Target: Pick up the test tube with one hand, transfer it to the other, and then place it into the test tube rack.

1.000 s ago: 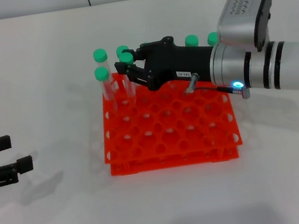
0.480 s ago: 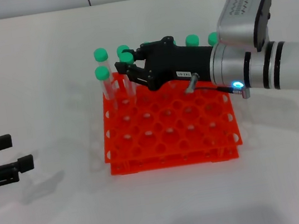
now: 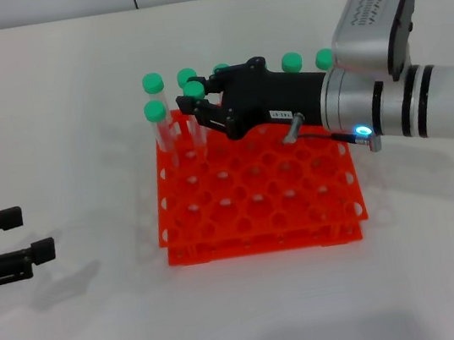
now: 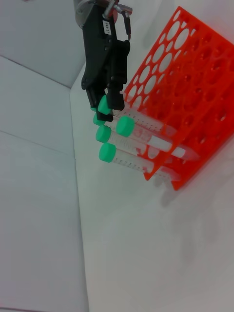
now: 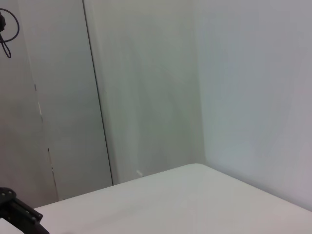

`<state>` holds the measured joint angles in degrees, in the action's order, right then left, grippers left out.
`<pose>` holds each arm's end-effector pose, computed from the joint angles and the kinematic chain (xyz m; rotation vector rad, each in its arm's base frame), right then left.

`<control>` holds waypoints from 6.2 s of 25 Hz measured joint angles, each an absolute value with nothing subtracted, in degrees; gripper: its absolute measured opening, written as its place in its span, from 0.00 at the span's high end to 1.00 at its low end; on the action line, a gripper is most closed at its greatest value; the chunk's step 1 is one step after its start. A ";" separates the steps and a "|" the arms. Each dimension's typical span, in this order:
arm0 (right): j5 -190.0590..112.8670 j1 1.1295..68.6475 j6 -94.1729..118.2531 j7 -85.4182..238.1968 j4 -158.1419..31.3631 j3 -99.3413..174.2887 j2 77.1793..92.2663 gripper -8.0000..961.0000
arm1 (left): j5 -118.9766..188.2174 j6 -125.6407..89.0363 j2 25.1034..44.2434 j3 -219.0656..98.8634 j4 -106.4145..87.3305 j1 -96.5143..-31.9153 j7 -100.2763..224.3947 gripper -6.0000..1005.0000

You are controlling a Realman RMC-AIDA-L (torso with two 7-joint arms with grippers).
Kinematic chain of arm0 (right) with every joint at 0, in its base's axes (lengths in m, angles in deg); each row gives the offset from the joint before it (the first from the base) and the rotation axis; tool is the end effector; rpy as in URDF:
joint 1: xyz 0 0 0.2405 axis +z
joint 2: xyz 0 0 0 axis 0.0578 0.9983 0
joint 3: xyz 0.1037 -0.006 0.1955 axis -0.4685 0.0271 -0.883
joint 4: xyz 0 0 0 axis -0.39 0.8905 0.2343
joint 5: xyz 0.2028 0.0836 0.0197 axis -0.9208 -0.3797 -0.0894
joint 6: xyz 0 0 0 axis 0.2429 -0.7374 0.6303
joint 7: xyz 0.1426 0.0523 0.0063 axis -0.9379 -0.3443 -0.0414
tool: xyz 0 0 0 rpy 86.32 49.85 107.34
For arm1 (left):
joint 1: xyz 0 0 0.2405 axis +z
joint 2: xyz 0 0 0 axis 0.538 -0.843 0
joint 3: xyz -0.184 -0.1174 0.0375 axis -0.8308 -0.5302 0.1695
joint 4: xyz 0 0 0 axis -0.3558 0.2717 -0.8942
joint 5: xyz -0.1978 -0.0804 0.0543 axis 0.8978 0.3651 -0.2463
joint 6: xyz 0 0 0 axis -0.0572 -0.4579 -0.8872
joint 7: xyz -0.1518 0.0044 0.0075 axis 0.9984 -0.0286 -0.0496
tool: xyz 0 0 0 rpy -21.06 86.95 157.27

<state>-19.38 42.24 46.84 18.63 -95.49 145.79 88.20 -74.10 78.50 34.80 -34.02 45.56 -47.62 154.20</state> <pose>0.1173 0.3668 -0.1030 -2.6074 0.3989 0.7871 -0.3047 0.2539 0.1048 -2.5992 -0.9320 -0.5226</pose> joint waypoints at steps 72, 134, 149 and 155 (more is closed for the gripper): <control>-18.94 43.04 48.92 18.71 -95.56 146.57 88.20 0.72 | -74.16 78.32 34.71 -34.26 45.56 -48.19 154.20 0.12; 27.73 26.61 77.69 -3.53 -109.91 106.37 85.94 0.09 | -65.07 79.33 34.50 -34.59 45.65 -48.37 154.49 0.12; 31.59 27.13 77.96 -6.36 -111.79 105.41 85.37 0.09 | -64.38 79.64 34.43 -34.64 45.64 -49.07 154.70 0.12; 31.79 27.13 78.06 -6.40 -111.85 105.37 85.39 0.09 | -64.23 79.64 34.43 -34.64 45.64 -49.07 154.74 0.12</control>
<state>31.79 27.13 78.06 -6.40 -111.85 105.37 85.39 -64.23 79.64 34.43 -34.64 45.64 -49.07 154.74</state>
